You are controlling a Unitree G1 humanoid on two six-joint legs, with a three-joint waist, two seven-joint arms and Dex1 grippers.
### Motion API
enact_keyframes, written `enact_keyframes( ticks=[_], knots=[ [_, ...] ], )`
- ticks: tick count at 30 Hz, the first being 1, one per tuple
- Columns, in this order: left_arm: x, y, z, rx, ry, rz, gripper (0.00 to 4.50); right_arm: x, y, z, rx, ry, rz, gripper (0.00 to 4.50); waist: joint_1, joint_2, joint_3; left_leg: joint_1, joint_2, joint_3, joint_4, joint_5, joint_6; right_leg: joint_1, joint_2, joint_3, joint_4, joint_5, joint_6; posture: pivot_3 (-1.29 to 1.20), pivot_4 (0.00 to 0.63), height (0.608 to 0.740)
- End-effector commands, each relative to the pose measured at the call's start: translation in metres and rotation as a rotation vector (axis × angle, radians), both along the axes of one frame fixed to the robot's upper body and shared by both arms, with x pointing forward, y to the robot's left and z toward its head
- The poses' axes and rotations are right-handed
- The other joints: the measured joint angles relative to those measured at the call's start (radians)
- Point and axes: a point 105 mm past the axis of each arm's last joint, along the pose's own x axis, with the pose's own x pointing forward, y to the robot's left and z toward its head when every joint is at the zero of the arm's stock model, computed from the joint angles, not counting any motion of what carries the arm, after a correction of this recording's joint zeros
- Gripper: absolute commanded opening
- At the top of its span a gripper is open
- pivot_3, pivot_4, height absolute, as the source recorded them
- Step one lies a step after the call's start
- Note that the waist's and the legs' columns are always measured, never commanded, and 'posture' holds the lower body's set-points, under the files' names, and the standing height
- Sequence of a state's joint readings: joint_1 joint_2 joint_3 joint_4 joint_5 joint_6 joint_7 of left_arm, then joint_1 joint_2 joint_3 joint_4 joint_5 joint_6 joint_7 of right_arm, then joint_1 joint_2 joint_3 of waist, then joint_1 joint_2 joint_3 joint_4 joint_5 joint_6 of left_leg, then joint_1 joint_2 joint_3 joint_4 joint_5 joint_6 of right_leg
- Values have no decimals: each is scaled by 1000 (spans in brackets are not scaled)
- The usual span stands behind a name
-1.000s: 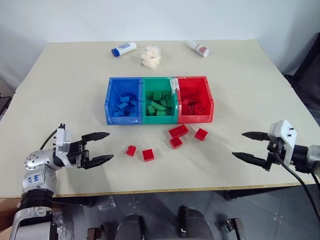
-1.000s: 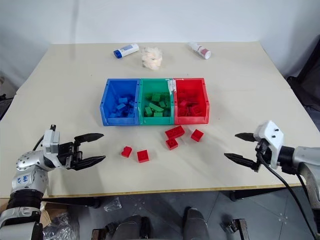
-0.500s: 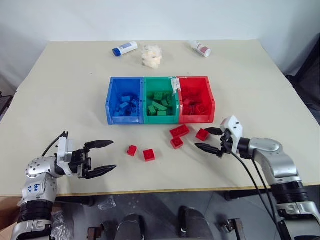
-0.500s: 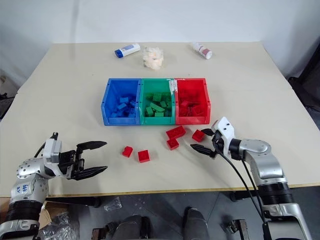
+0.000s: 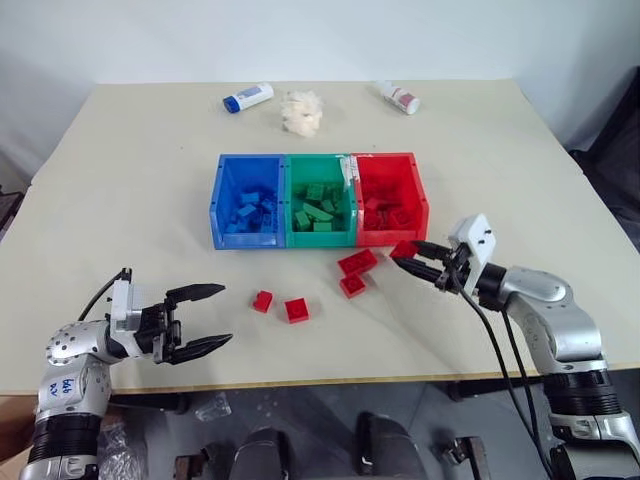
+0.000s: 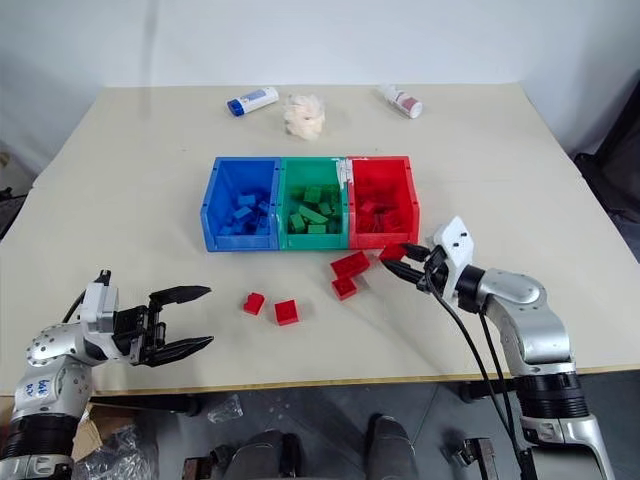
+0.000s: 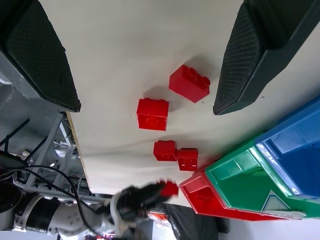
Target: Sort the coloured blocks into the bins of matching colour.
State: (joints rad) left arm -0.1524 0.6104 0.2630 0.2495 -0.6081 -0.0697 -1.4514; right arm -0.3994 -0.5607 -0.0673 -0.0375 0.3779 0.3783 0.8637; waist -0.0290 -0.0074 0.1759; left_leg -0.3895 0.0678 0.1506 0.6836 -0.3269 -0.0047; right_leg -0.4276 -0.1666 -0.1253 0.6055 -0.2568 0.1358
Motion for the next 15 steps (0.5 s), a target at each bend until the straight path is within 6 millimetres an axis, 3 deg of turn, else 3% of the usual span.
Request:
enact_keyframes(
  ticks=[1, 5, 9, 13, 14, 15],
  knots=[
    [5, -1, 9, -16, -33, -6, 4500, 22, 1, 42, 40, -139, -51, 1463, -3, 0, 0, 0, 0, 1, 0, 0, 0, 0, 0, 0, 0, 0, 0, 0, 150, 740],
    [10, -4, 10, -16, -36, -20, 4500, 55, 0, 52, 40, -146, -119, 1463, -5, 0, 0, 0, 0, 1, 0, 0, 0, -1, 0, 1, 1, 0, 0, 0, 150, 740],
    [14, -5, 12, -17, -46, -29, 4500, 73, 2, 60, 29, -178, -136, 2768, -5, 0, 0, 0, 0, 1, -1, 0, 0, -1, 0, 0, 0, 0, 0, 0, 150, 740],
    [16, -4, 13, -15, -49, -31, 4500, 75, 4, 62, 24, -190, -121, 4179, -5, 0, 0, -1, 0, 1, -1, 0, 0, -1, 0, -1, -1, 0, 0, 0, 150, 740],
    [16, -4, 13, -15, -49, -31, 4500, 73, 3, 62, 25, -193, -116, 4467, -6, 0, 0, -1, 0, 1, -1, 0, 0, -1, 0, -1, -1, 0, 0, 0, 150, 740],
    [16, -4, 13, -15, -48, -31, 4500, 71, 3, 62, 23, -194, -108, 4467, -7, 0, 0, -1, 0, 1, -1, 0, 0, -1, 0, -1, -1, 0, 0, 0, 150, 740]
  ],
)
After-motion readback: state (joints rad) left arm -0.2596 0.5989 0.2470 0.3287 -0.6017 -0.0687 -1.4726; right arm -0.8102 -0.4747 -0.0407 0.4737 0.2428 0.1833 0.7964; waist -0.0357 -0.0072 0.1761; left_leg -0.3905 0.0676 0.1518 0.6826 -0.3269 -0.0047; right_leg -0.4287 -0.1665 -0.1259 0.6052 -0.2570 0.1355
